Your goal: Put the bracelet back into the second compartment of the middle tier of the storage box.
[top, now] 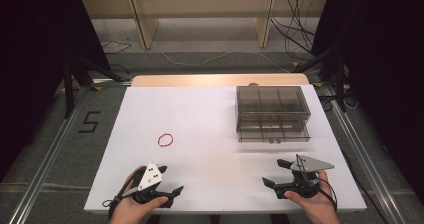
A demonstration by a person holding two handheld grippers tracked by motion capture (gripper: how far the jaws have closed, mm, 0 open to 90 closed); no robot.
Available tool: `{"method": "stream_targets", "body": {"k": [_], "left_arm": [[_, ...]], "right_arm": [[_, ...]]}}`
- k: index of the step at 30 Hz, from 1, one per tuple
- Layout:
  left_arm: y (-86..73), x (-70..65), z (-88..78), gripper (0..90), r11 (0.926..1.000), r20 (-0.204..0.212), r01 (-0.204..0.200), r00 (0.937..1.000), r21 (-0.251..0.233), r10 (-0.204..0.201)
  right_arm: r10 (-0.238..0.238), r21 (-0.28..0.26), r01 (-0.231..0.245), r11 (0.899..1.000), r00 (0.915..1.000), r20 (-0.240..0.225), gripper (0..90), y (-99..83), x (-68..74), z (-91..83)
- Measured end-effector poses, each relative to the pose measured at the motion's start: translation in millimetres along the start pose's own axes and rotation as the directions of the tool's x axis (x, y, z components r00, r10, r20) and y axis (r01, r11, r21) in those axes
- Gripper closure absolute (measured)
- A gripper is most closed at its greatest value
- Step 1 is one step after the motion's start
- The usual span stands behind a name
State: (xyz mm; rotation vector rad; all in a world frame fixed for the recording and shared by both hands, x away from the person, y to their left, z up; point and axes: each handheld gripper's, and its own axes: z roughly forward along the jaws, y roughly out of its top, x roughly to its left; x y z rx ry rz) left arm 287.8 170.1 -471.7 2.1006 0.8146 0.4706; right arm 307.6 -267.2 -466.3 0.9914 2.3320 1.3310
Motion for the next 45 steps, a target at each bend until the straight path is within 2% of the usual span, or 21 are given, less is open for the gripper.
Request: {"method": "stream_targets", "body": {"k": [3, 10, 12, 14, 19, 24, 27, 37, 40, 45], "left_arm": [[-0.5, 0.7, 1.9, 17.5, 1.0, 0.0, -0.002, 1.0, 0.008, 0.002], [2.9, 5.6, 9.6, 20.1, 0.9996, -0.022, 0.024, 0.9995, 0.013, -0.024], [4.5, 6.5, 12.2, 20.8, 0.9999, -0.025, 0.014, 0.9996, 0.009, -0.014], [6.7, 8.0, 14.6, 21.1, 0.9997, -0.032, -0.014, 0.9994, 0.018, 0.014], [13.1, 13.6, 18.0, 22.5, 0.9998, -0.056, -0.004, 0.9984, 0.017, 0.005], [22.3, 33.9, 25.1, 25.2, 0.9987, -0.139, 0.04, 0.9897, 0.032, -0.035], [25.0, 44.1, 30.5, 26.8, 0.9976, -0.165, 0.052, 0.9852, 0.045, -0.044], [32.2, 66.4, 38.3, 29.0, 0.9937, -0.205, 0.101, 0.9748, 0.049, -0.089], [34.2, 75.1, 40.0, 29.6, 0.9912, -0.219, 0.124, 0.9693, 0.044, -0.112], [34.5, 82.0, 43.4, 30.4, 0.989, -0.222, 0.14, 0.967, 0.05, -0.125]], "right_arm": [[-0.001, 0.001, 0.001, 1.0, 1.0, 0.0, 16.4, 0.1, 0.3, 0.1], [-0.002, 0.002, 0.002, 1.0, 1.0, 0.0, 16.4, 0.5, 2.0, 1.3], [-0.004, 0.009, 0.004, 1.0, 1.0, 0.002, 16.5, 0.6, 2.1, 1.7], [-0.004, 0.01, 0.004, 1.0, 1.0, -0.001, 16.5, 0.6, 2.3, 2.2], [-0.005, 0.01, 0.005, 1.0, 1.0, -0.007, 16.4, 0.3, 2.6, 3.4], [-0.005, 0.01, 0.006, 1.0, 1.0, -0.008, 16.5, 0.5, 3.1, 3.8], [-0.003, 0.012, 0.003, 1.0, 1.0, -0.007, 16.5, 0.8, 3.8, 3.9], [-0.007, 0.007, 0.007, 1.0, 0.9999, -0.01, 16.5, 0.4, 3.1, 3.8], [-0.007, 0.006, 0.007, 1.0, 0.9999, -0.01, 16.4, 0.5, 3.3, 3.9], [-0.005, 0.009, 0.005, 1.0, 0.9999, -0.009, 16.4, 0.6, 3.4, 4.0]]}}
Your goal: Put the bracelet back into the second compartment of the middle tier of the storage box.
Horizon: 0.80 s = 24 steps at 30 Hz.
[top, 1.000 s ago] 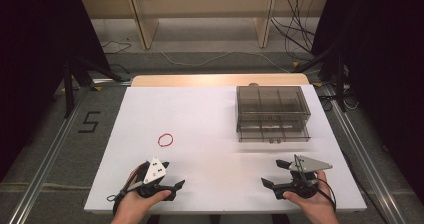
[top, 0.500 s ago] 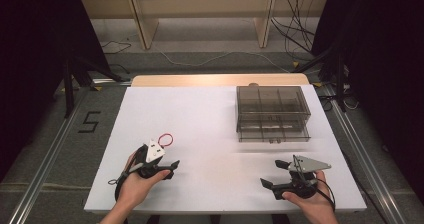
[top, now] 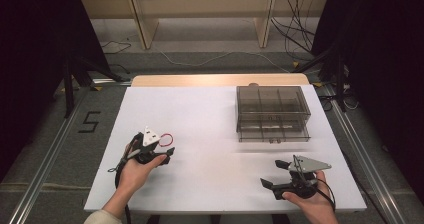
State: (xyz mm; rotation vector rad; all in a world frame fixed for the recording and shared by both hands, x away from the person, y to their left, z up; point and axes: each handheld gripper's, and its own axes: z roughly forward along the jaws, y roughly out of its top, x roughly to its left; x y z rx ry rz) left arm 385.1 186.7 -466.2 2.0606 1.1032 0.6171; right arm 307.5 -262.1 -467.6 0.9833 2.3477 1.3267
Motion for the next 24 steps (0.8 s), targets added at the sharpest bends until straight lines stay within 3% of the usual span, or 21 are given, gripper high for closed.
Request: {"method": "stream_targets", "body": {"k": [17, 24], "left_arm": [[6.7, 19.3, 16.2, 36.8, 0.9991, -0.043, 0.038, 0.9984, 0.018, -0.037], [9.7, 32.6, 30.0, 45.3, 0.997, -0.071, 0.067, 0.9954, 0.039, -0.064]], "right_arm": [[0.0, 0.005, 0.0, 1.0, 1.0, 0.002, 16.5, 0.1, 0.3, 0.0], [-0.001, 0.004, 0.001, 1.0, 1.0, 0.001, 16.5, 0.1, 0.1, -0.2]]}}
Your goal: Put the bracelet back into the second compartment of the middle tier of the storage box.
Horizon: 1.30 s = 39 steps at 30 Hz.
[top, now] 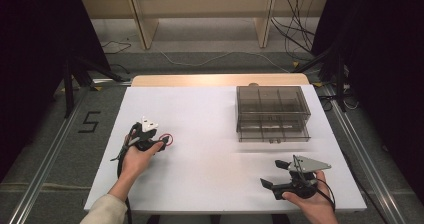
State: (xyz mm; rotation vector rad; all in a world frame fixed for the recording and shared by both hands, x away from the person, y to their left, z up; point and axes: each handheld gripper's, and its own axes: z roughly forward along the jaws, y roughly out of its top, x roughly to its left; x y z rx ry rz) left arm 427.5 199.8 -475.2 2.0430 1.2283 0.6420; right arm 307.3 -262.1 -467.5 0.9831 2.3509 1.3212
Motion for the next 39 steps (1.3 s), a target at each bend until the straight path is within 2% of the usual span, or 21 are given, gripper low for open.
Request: {"method": "stream_targets", "body": {"k": [7, 12, 20, 23, 31, 39], "left_arm": [[0.0, 3.3, 9.8, 50.8, 0.9998, -0.012, 0.0, 0.9999, 0.022, 0.0], [-0.3, 5.4, 10.0, 56.0, 0.9984, -0.028, 0.027, 0.9993, 0.048, -0.026], [-2.2, 6.1, 9.1, 62.7, 0.9948, -0.031, 0.056, 0.9981, 0.086, -0.053], [-3.7, 7.6, 9.8, 65.1, 0.9914, -0.026, 0.075, 0.997, 0.107, -0.073], [-5.3, 6.6, 11.6, 72.3, 0.9867, -0.012, 0.087, 0.9962, 0.137, -0.086], [-6.3, 5.4, 11.6, 78.8, 0.9865, 0.001, 0.098, 0.995, 0.131, -0.099]], "right_arm": [[0.001, -0.007, -0.001, 1.0, 1.0, -0.003, 16.5, -0.2, -0.1, 0.3], [0.001, -0.004, -0.001, 1.0, 1.0, -0.002, 16.4, -0.1, -0.1, 0.1], [-0.002, -0.003, 0.002, 1.0, 1.0, -0.003, 16.5, -0.1, 0.1, 0.1], [-0.002, -0.002, 0.002, 1.0, 1.0, -0.003, 16.5, -0.1, -0.1, 0.1], [0.0, -0.003, 0.0, 1.0, 1.0, -0.003, 16.5, -0.1, 0.1, 0.2], [-0.001, 0.001, 0.001, 1.0, 1.0, -0.001, 16.5, 0.0, 0.2, 0.1]]}}
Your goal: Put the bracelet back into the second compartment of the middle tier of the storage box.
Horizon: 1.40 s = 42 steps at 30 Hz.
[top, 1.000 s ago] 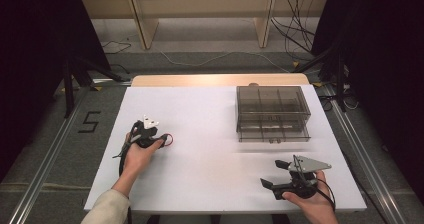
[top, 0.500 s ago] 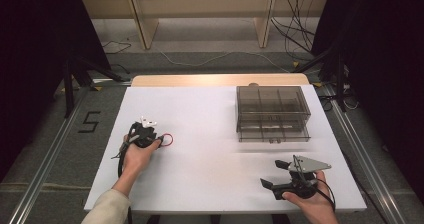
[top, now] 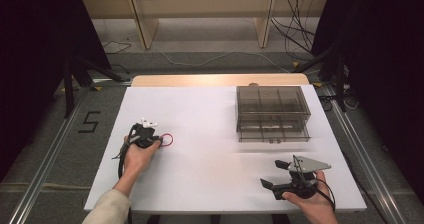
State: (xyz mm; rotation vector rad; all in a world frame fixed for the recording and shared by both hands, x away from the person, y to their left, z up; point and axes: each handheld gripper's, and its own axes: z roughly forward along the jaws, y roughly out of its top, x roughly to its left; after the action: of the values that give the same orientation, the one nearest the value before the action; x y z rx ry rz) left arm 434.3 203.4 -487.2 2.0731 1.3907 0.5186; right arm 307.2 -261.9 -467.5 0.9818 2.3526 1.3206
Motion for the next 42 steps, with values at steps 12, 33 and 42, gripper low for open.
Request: {"method": "stream_targets", "body": {"k": [12, 33, 42], "left_arm": [[-2.9, 1.2, 0.4, 86.3, 0.9995, 0.011, 0.021, 0.9997, -0.023, -0.021], [-0.9, -7.5, -6.0, 87.6, 0.9952, 0.039, 0.008, 0.9992, -0.097, -0.004], [2.6, -16.8, -12.3, 87.7, 0.9819, 0.069, -0.012, 0.9973, -0.189, 0.026]], "right_arm": [[0.0, 0.0, 0.0, 1.0, 1.0, 0.0, 16.5, 0.0, 0.0, 0.1], [0.001, -0.001, -0.001, 1.0, 1.0, -0.001, 16.4, 0.0, -0.3, 0.0], [0.001, -0.002, -0.001, 1.0, 1.0, -0.002, 16.5, 0.0, -0.4, -0.1]]}}
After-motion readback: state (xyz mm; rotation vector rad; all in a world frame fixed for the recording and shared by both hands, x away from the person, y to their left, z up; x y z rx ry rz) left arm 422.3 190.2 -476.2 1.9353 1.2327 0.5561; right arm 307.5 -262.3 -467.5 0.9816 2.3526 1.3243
